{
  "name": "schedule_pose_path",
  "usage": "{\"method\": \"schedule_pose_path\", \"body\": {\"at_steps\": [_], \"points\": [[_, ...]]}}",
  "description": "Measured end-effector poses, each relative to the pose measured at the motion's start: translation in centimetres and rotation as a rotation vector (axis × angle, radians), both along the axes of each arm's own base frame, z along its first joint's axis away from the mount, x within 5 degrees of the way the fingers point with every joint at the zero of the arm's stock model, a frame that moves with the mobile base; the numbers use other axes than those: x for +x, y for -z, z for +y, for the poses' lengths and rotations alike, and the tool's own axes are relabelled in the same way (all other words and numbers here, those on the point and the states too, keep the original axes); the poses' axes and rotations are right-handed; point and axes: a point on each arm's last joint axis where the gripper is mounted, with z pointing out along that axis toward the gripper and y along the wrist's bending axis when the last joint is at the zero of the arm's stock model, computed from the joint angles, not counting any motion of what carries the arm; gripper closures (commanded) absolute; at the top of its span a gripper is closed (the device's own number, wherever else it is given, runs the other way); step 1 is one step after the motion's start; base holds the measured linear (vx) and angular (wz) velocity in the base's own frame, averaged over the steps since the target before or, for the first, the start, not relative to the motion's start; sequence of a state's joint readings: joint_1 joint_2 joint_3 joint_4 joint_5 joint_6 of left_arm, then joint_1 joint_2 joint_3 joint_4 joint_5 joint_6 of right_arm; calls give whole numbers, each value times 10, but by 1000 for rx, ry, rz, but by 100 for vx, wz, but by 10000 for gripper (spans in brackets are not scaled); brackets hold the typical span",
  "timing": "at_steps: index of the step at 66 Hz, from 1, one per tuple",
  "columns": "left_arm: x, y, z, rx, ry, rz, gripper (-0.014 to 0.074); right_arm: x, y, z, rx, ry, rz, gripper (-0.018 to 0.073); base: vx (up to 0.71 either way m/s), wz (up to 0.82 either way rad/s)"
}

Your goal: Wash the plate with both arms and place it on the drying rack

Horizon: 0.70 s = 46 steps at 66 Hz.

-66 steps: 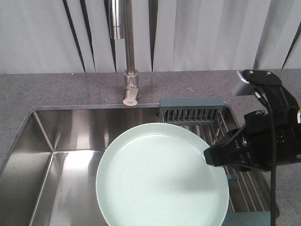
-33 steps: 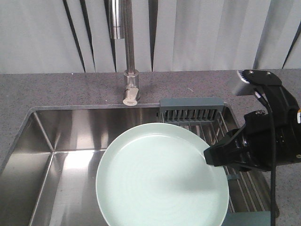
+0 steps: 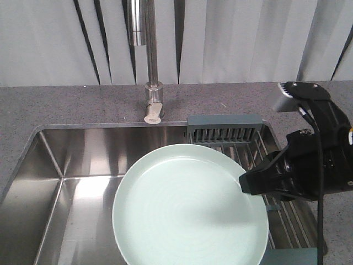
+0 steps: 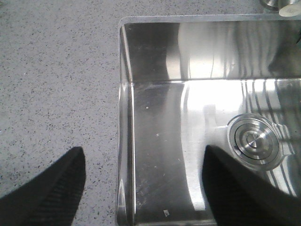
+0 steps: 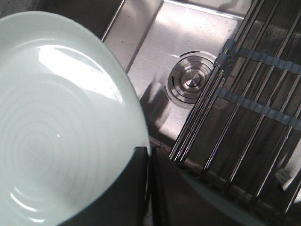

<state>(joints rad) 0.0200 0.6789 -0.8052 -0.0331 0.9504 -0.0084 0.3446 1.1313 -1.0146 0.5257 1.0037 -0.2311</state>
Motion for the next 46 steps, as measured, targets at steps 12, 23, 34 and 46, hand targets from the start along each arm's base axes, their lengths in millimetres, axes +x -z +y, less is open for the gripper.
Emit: {"method": "schedule_pose_path", "body": {"at_steps": [12,23,34,46], "points": [[0,0,0,0,0,0,101,0,0,0,0,0,0,568,0,0],[0,0,0,0,0,0,101,0,0,0,0,0,0,568,0,0],[0,0,0,0,0,0,101,1,0,0,2,4,-6,568,0,0],[0,0,0,0,0,0,101,4,-2,0,10,25,-43,568,0,0]]}}
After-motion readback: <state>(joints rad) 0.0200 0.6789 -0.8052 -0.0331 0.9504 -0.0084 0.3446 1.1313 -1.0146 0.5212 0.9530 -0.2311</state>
